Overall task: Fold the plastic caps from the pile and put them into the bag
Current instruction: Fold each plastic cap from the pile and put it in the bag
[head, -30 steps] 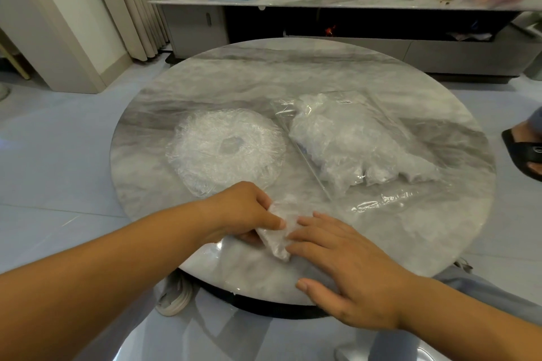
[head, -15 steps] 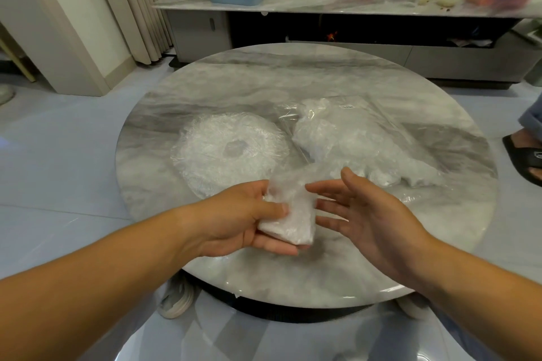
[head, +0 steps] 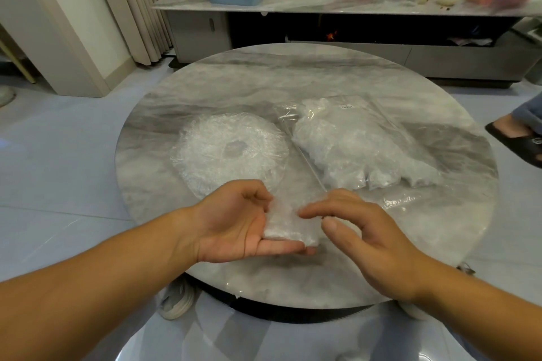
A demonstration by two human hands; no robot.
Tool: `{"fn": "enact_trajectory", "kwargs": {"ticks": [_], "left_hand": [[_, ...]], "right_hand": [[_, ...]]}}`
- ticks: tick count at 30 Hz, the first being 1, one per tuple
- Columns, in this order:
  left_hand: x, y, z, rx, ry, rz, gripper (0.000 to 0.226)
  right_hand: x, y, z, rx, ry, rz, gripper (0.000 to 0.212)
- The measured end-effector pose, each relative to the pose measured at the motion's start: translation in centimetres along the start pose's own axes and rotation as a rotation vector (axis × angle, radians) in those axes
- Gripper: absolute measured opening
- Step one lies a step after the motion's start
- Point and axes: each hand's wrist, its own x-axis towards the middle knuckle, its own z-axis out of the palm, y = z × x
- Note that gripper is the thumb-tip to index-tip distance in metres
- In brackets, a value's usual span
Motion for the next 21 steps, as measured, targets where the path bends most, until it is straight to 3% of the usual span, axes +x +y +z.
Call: {"fn": "enact_trajectory", "kwargs": {"ticks": [4,8,13,15,21], "left_hand": [[0.3,0.0,0.3,0.047,0.079,0.05,0.061],[0.6,-0.3,0.7,0.149,0.231,0.092,0.045],[1.2,-0.1,1.4,0.141,0.329,0.204,0.035],[1.5,0.2,2.1,0.157,0.357,0.259,0.035],[3.6,0.9,5.9,0.428,0.423,0.433,0.042]], "right_hand": [[-0.9,0.3,-0.1,-0.167,-0.159,-0.065,0.055],[-1.2,0.3,0.0,-0.097,-0.31,0.087,0.071],[-0.5,-0.3,-0.3,0.248,-0.01,0.196,0.043],[0.0,-0.2,-0.7,0.317,0.102,0.281,0.045],[0.0,-0.6,-3.2,0.648,0.163,0.485,0.054]]}}
